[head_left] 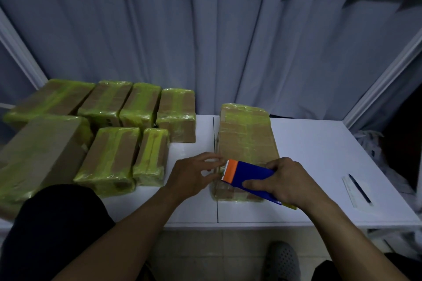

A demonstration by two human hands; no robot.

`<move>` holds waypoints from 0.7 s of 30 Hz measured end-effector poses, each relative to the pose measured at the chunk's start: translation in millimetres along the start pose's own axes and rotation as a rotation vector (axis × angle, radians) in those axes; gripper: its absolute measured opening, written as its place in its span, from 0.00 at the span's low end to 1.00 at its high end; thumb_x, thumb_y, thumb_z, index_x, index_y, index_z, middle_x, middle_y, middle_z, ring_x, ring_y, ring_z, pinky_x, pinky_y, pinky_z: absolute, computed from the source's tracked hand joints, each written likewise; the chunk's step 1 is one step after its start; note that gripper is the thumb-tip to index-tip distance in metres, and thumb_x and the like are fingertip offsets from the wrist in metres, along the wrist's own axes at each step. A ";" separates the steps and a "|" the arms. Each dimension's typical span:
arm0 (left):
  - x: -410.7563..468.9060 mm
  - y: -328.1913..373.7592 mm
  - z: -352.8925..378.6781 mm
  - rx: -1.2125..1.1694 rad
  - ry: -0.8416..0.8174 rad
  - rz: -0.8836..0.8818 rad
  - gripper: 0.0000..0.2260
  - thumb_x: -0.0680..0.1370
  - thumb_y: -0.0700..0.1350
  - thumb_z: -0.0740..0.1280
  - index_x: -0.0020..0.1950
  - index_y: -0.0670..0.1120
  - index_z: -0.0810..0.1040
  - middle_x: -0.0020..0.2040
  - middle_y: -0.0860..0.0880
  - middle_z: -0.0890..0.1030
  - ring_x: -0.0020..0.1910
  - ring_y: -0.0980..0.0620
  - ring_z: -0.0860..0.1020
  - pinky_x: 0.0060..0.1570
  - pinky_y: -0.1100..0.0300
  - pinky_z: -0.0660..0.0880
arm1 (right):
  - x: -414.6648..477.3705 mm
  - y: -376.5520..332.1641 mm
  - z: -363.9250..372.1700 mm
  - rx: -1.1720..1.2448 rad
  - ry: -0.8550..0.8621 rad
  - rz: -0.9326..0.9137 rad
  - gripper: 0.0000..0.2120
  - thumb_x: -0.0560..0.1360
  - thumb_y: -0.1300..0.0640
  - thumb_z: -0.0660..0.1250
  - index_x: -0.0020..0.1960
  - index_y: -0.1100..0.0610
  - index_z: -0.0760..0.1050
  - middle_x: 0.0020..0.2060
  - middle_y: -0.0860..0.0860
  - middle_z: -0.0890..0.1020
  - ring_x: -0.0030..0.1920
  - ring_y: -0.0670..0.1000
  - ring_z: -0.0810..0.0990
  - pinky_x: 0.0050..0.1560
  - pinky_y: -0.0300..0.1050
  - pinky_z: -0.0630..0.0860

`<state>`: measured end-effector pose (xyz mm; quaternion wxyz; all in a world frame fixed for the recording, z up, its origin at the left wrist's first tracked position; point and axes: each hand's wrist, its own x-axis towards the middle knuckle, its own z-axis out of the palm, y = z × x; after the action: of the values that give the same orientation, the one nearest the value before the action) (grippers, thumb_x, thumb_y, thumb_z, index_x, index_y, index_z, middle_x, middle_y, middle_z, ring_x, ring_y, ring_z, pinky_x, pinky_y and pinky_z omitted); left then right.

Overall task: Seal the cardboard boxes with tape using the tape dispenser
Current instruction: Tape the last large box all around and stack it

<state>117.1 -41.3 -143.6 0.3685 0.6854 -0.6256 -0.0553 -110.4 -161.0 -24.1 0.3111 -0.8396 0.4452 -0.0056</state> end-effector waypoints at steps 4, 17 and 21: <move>7.0 3.3 0.6 -0.023 0.013 -0.046 0.19 0.74 0.55 0.75 0.64 0.59 0.80 0.61 0.65 0.78 0.50 0.65 0.79 0.48 0.62 0.80 | -1.1 1.3 -1.9 0.017 -0.001 -0.015 0.28 0.64 0.33 0.78 0.56 0.47 0.77 0.44 0.40 0.80 0.41 0.43 0.82 0.37 0.34 0.78; 6.1 -7.7 -0.6 0.012 0.031 -0.052 0.16 0.73 0.54 0.75 0.61 0.56 0.82 0.59 0.62 0.80 0.53 0.63 0.80 0.50 0.56 0.80 | -22.0 18.7 -36.5 -0.048 0.030 0.051 0.22 0.60 0.34 0.81 0.41 0.50 0.81 0.36 0.44 0.84 0.37 0.43 0.83 0.30 0.34 0.76; 6.0 -9.4 -4.1 0.085 -0.008 -0.031 0.14 0.74 0.52 0.75 0.58 0.57 0.80 0.59 0.62 0.79 0.57 0.60 0.78 0.49 0.52 0.80 | -21.2 25.6 -38.4 -0.109 0.084 0.070 0.24 0.61 0.34 0.81 0.42 0.51 0.80 0.36 0.44 0.83 0.37 0.45 0.82 0.31 0.36 0.75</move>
<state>128.3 -45.4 -143.7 0.3357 0.7098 -0.6181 -0.0371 -153.2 -175.4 -1.0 0.2463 -0.8381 0.4867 -0.0056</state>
